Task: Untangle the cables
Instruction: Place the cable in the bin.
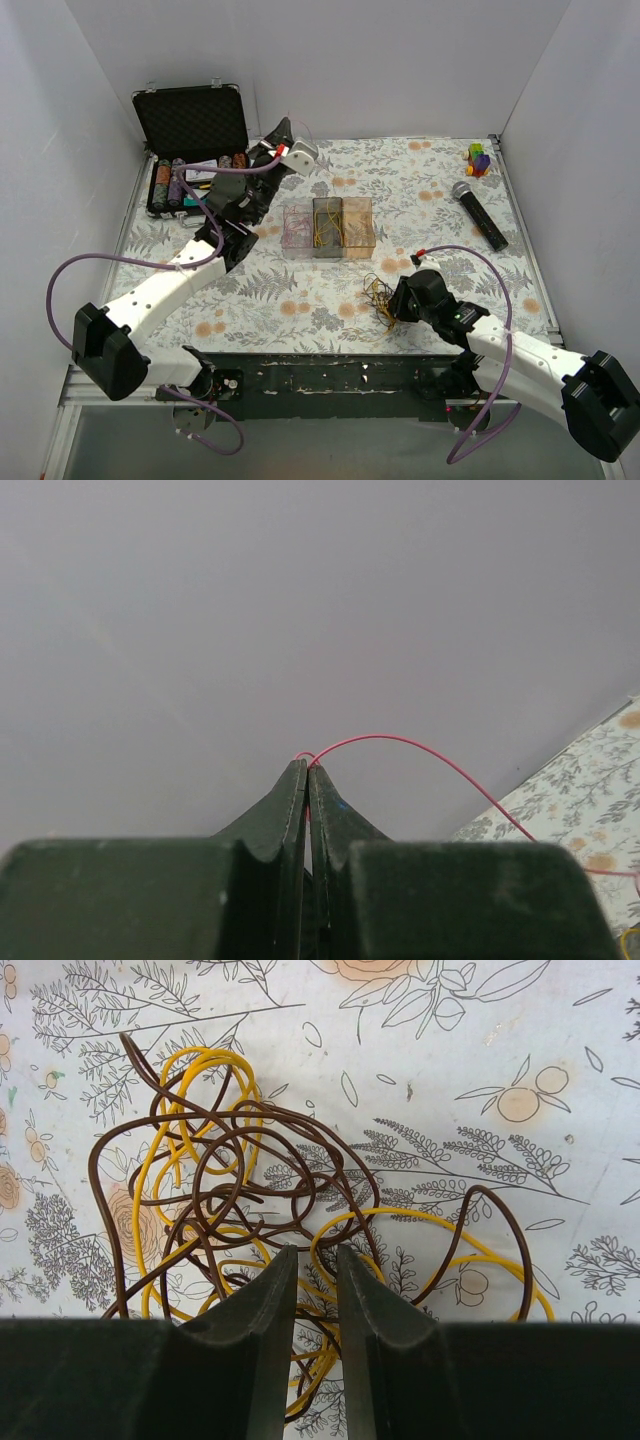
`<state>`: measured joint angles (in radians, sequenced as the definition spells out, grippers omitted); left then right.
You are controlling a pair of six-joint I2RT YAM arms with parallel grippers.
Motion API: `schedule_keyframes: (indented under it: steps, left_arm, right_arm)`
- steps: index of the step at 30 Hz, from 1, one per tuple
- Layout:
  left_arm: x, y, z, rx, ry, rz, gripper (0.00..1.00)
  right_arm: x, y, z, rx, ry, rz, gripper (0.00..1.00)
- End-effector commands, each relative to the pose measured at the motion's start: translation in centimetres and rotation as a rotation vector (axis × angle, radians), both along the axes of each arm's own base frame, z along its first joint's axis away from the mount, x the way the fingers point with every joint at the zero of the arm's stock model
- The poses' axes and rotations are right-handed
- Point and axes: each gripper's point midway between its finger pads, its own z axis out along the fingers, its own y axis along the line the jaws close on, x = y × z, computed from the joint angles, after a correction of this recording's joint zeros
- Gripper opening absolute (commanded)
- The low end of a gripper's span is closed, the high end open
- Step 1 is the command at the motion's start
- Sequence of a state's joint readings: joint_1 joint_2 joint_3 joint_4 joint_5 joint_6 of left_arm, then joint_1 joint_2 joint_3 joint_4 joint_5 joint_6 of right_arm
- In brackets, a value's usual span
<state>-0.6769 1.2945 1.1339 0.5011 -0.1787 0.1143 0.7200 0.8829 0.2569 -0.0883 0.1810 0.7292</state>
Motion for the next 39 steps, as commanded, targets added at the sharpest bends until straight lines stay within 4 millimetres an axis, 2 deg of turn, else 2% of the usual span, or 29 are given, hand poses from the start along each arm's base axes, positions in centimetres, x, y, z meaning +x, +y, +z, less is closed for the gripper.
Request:
schedule_keyframes:
  steps: [1, 13, 27, 29, 39]
  left_arm:
    - [0.2, 1.3, 0.0, -0.022, -0.019, 0.0, 0.0]
    - [1.0, -0.6, -2.9, -0.014, 0.042, -0.075, 0.0]
    - [1.6, 0.2, -4.2, 0.007, 0.04, -0.05, 0.0]
    - [1.6, 0.5, -4.0, 0.005, 0.037, -0.045, 0.0]
    - [1.1, 0.5, -0.9, -0.029, -0.012, -0.067, 0.0]
  right_arm:
    - [0.0, -0.6, -0.2, -0.024, -0.001, -0.01, 0.3]
    - [-0.2, -0.6, -0.6, -0.021, 0.014, -0.017, 0.29]
    - [-0.5, -0.9, -1.0, -0.019, 0.011, -0.024, 0.29]
    - [-0.6, -1.0, -1.1, -0.022, 0.012, -0.025, 0.29]
    - [-0.7, -1.0, -1.4, -0.02, 0.019, -0.024, 0.28]
